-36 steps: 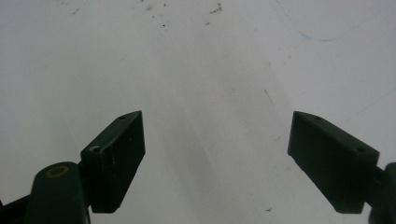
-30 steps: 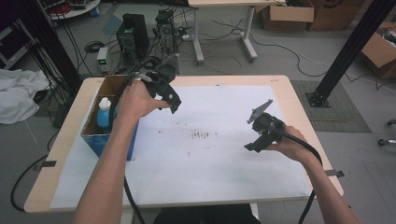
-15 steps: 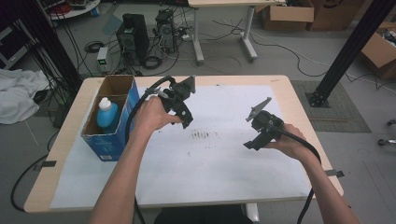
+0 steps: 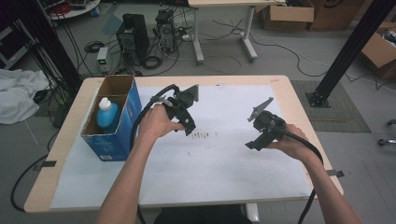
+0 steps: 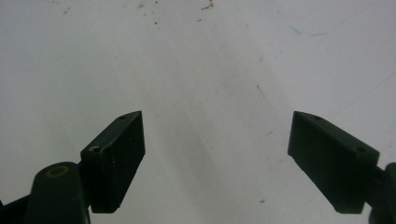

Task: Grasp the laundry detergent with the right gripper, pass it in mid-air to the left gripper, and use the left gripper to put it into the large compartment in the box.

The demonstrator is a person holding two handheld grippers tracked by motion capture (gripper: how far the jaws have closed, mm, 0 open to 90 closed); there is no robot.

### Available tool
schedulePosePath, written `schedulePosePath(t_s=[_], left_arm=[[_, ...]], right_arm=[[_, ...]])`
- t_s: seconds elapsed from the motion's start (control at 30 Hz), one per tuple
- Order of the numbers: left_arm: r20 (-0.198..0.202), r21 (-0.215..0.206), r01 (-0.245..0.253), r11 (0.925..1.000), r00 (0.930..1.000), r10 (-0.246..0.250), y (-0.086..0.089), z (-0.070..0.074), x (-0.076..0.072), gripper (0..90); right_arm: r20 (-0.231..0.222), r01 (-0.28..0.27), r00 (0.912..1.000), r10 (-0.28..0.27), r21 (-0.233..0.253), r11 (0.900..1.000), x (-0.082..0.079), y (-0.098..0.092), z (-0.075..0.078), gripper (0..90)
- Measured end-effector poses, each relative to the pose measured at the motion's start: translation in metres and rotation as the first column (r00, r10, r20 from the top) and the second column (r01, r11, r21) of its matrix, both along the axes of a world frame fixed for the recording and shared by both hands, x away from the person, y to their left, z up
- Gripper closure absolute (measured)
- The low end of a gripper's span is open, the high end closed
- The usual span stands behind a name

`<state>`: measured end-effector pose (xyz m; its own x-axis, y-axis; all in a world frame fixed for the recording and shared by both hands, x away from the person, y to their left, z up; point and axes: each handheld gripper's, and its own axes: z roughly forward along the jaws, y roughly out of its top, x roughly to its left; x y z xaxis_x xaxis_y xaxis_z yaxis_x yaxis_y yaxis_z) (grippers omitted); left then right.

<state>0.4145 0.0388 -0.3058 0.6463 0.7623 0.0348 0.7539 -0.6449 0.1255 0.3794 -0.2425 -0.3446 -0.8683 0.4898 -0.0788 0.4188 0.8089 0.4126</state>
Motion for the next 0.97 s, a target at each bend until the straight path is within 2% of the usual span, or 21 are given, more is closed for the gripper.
schedulePosePath(t_s=[0.97], left_arm=[[0.006,-0.004,0.009,0.9999,0.9999,-0.009,0.0016,0.0002,-0.0012,16.5]], right_arm=[[0.005,-0.005,1.0000,0.005,-0.002,1.000,0.0014,0.0028,-0.0003,18.7]])
